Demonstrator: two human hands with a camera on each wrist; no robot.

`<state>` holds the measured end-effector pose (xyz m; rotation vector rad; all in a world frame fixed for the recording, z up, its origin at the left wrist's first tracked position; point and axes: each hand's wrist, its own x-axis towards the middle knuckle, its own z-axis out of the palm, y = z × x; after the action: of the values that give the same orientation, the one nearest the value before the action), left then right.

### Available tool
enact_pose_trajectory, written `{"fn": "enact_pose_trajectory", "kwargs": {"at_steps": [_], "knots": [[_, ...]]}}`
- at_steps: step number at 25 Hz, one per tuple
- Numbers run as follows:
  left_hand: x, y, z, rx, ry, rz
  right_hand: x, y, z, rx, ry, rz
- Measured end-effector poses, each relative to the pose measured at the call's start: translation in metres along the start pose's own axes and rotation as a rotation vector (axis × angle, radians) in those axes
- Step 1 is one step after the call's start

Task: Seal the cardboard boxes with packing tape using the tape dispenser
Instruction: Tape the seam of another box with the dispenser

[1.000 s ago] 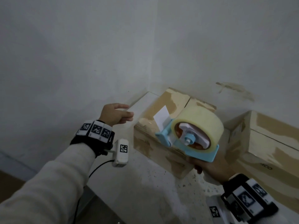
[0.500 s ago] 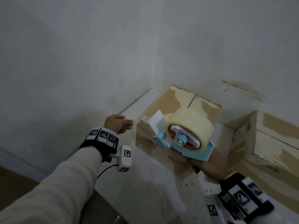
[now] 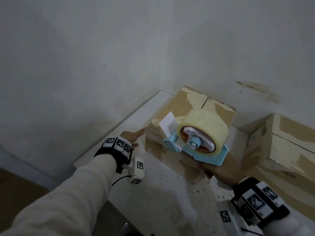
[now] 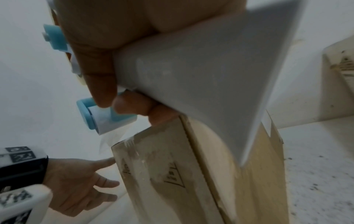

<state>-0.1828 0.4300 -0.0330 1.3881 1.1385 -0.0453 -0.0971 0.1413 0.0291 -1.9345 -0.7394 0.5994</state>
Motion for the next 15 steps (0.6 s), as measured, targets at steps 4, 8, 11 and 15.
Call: {"fn": "enact_pose_trajectory", "kwargs": {"at_steps": [4, 8, 11, 15], "knots": [[-0.013, 0.006, -0.002, 0.268, 0.288, 0.296, 0.001, 0.001, -0.001, -0.018, -0.003, 0.009], [-0.044, 0.036, 0.024, 0.590, 0.201, 0.820, 0.001, -0.001, -0.002, -0.045, -0.023, -0.011], [-0.042, 0.032, 0.047, 1.248, -0.026, 0.772, 0.000, -0.005, -0.002, -0.035, -0.020, -0.020], [-0.029, 0.022, 0.052, 1.405, 0.074, 0.721, -0.001, -0.009, -0.003, -0.070, -0.051, -0.019]]}}
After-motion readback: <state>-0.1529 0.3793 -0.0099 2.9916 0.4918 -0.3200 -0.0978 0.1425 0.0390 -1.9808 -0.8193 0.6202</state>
